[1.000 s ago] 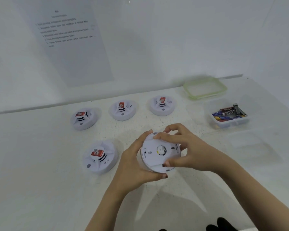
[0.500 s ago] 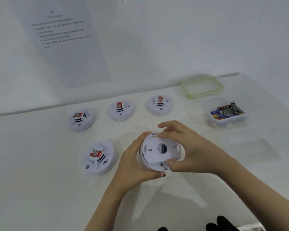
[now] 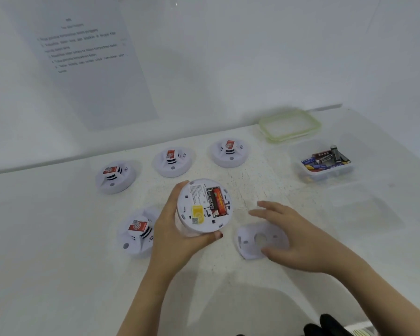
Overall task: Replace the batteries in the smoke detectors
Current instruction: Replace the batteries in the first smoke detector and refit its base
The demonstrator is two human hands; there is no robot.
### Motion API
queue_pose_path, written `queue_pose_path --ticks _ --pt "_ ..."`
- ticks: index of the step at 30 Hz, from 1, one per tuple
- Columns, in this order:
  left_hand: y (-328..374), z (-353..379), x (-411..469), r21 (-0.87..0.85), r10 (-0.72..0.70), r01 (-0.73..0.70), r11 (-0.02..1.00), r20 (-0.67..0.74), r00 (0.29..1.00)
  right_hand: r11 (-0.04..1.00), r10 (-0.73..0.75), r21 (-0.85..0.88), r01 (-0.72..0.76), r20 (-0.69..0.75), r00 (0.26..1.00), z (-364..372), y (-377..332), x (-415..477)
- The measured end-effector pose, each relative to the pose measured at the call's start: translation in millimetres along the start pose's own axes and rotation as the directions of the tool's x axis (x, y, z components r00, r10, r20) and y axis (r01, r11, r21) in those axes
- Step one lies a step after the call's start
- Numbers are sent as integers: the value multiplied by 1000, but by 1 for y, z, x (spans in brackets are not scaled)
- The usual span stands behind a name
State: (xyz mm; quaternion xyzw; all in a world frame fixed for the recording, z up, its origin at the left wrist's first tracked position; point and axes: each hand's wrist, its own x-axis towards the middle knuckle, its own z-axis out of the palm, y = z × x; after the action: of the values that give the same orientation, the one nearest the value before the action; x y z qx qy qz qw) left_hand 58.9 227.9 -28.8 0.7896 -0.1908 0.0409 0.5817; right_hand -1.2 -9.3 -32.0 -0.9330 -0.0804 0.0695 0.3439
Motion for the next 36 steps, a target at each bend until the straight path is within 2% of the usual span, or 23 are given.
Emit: queue_pose_path --ticks 2,4,6,12,16,20,24,28,32,36 --pt "3 8 0 -25 -4 5 1000 42 999 970 -11 241 31 -82 997 1 -8 4" --pt "8 18 0 -44 -3 8 999 99 995 870 8 489 62 -141 990 2 -16 10" --pt "11 29 0 -59 2 6 998 138 990 792 44 604 95 -212 976 0 -22 12" --pt "25 52 14 -66 30 -14 998 243 969 797 57 583 159 -335 941 -18 -14 2" --pt "36 73 28 -7 29 -28 1000 307 951 876 17 444 186 -414 910 -39 0 -12" --pt "52 103 34 1 94 -98 995 274 957 955 -23 255 151 -446 895 -61 14 -26" --pt "68 133 36 -64 142 -130 989 233 962 976 -94 126 175 -483 870 -84 33 -36" --pt "79 160 36 -64 164 -154 986 211 964 983 -101 85 164 -496 862 -101 54 -42" --pt "84 183 37 -67 171 -160 985 211 962 983 -58 124 132 -474 879 -115 71 -47" --pt "88 203 37 -59 158 -149 987 200 967 987 -91 77 141 -455 886 -127 85 -47"
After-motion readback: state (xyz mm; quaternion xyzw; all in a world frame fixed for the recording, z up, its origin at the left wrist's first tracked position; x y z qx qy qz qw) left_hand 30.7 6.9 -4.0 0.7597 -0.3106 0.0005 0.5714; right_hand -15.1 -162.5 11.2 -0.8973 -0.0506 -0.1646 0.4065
